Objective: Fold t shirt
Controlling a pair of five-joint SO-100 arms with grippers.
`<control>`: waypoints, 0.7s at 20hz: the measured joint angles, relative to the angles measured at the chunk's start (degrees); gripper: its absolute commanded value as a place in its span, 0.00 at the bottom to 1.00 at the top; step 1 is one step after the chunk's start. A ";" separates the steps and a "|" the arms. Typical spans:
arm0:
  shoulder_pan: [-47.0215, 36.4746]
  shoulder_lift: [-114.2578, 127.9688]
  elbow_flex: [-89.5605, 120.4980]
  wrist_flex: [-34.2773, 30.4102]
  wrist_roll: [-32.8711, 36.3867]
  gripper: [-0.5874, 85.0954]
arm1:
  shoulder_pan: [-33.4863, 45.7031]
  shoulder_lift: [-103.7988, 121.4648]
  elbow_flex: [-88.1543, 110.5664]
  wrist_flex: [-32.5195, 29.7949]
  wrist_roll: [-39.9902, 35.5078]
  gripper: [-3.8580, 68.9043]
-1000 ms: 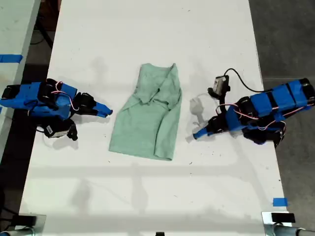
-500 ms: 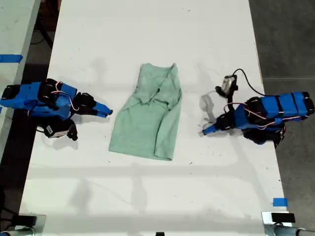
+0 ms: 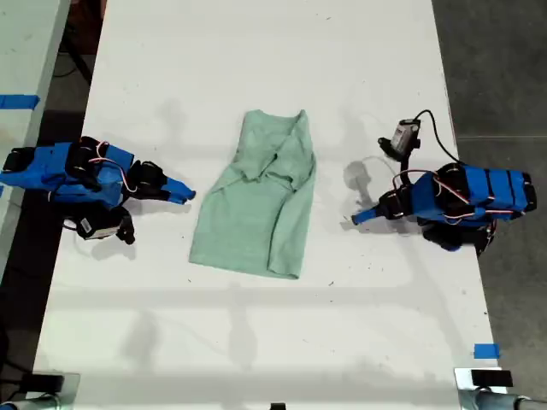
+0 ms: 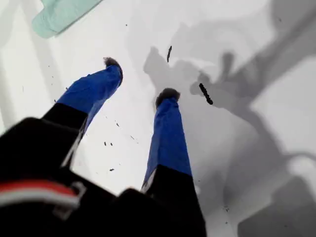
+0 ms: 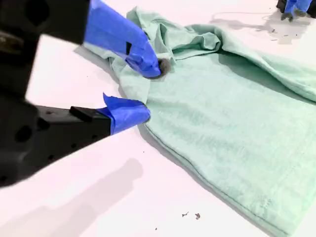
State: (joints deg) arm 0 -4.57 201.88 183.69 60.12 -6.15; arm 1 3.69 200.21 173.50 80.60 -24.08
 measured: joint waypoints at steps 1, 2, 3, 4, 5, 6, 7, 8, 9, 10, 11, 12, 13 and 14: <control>0.00 0.00 0.00 0.00 0.00 0.14 | -0.09 0.00 0.00 0.00 -0.44 0.29; 0.00 0.00 0.00 0.00 0.00 0.14 | 0.00 0.00 0.00 0.00 -0.70 0.29; 0.00 0.00 0.00 0.00 0.00 0.14 | 0.18 0.00 0.00 0.00 -0.88 0.29; 0.00 0.00 0.00 0.00 0.00 0.14 | 0.18 0.00 0.00 0.00 -0.97 0.29; 0.00 0.00 0.00 0.00 0.00 0.14 | 0.18 0.00 0.00 0.00 -0.97 0.29; 0.00 0.00 0.00 0.00 0.00 0.14 | 0.18 0.00 0.00 0.00 -1.14 0.29; 0.00 0.00 0.00 0.00 0.00 0.14 | 0.18 0.00 0.00 0.00 -1.14 0.29; 0.00 0.00 0.00 0.00 0.00 0.14 | 0.18 0.00 0.00 0.00 -1.14 0.29; 0.00 0.00 0.00 0.00 0.00 0.14 | 0.18 0.00 0.00 0.00 -1.14 0.29; 0.00 0.00 0.00 0.00 0.00 0.14 | 0.18 0.00 0.00 0.00 -1.23 0.29; 0.00 0.00 0.00 0.00 0.00 0.14 | 0.18 0.00 0.00 0.00 -1.23 0.29; 0.00 0.00 0.00 0.00 0.00 0.14 | 0.18 0.00 0.00 0.00 -1.23 0.29; 0.00 0.00 0.00 0.00 0.00 0.14 | 0.18 0.00 0.00 0.00 -1.23 0.29; 0.00 0.00 0.00 0.00 0.00 0.14 | 0.18 0.00 0.00 0.00 -1.23 0.29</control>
State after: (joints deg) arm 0 -4.57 201.88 183.69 60.12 -6.15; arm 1 3.87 200.21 173.50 80.60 -25.31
